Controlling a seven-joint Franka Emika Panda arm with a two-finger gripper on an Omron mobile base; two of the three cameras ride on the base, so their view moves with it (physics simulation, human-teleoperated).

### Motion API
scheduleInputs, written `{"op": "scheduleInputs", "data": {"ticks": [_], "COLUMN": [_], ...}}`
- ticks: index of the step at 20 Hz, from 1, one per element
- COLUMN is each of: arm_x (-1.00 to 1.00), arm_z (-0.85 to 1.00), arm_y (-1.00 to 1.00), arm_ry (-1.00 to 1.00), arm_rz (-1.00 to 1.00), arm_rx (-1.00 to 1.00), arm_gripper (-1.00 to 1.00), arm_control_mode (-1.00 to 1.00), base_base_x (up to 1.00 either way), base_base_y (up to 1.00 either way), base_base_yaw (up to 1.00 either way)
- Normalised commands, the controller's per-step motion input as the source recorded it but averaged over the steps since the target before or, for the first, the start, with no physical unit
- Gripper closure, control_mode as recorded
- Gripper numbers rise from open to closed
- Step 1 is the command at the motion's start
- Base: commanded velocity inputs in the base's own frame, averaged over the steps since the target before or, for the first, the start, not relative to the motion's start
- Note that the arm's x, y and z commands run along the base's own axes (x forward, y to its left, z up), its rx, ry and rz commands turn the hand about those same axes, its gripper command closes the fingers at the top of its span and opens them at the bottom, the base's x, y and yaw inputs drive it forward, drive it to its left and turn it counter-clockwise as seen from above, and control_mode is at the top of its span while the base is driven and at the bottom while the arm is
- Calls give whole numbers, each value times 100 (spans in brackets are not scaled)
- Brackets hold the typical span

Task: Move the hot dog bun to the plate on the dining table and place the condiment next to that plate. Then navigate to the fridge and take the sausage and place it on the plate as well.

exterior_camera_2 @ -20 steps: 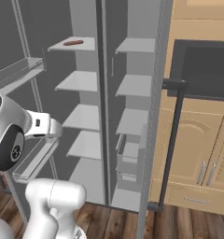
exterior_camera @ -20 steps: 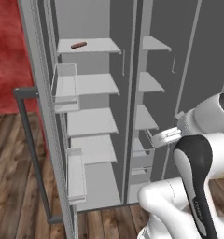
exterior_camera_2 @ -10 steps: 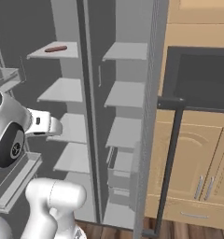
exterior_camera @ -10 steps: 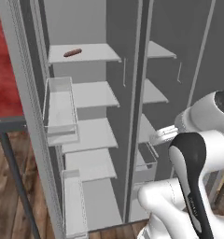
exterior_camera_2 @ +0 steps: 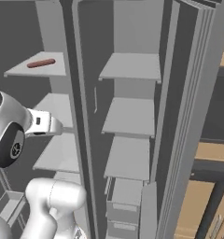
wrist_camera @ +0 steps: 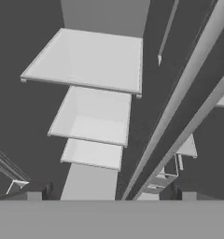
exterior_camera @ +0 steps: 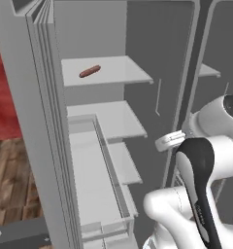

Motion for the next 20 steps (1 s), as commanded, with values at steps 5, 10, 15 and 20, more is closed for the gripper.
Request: {"op": "scheduleInputs", "data": {"ticks": [5,10,15,20], "arm_x": [26,8,13,18], "arm_z": [5,64,72,53], "arm_y": [11,39,47,40], "arm_ry": [-2,-11,-2,0], "arm_rz": [0,0,-6,-20], "arm_rx": [0,0,0,10], "arm_gripper": [-100,-100,-100,-100], "arm_control_mode": [-100,-100,-100,-100], "base_base_x": [59,0,0,0], "base_base_y": [17,0,0,0], "base_base_yaw": [0,0,0,0]}}
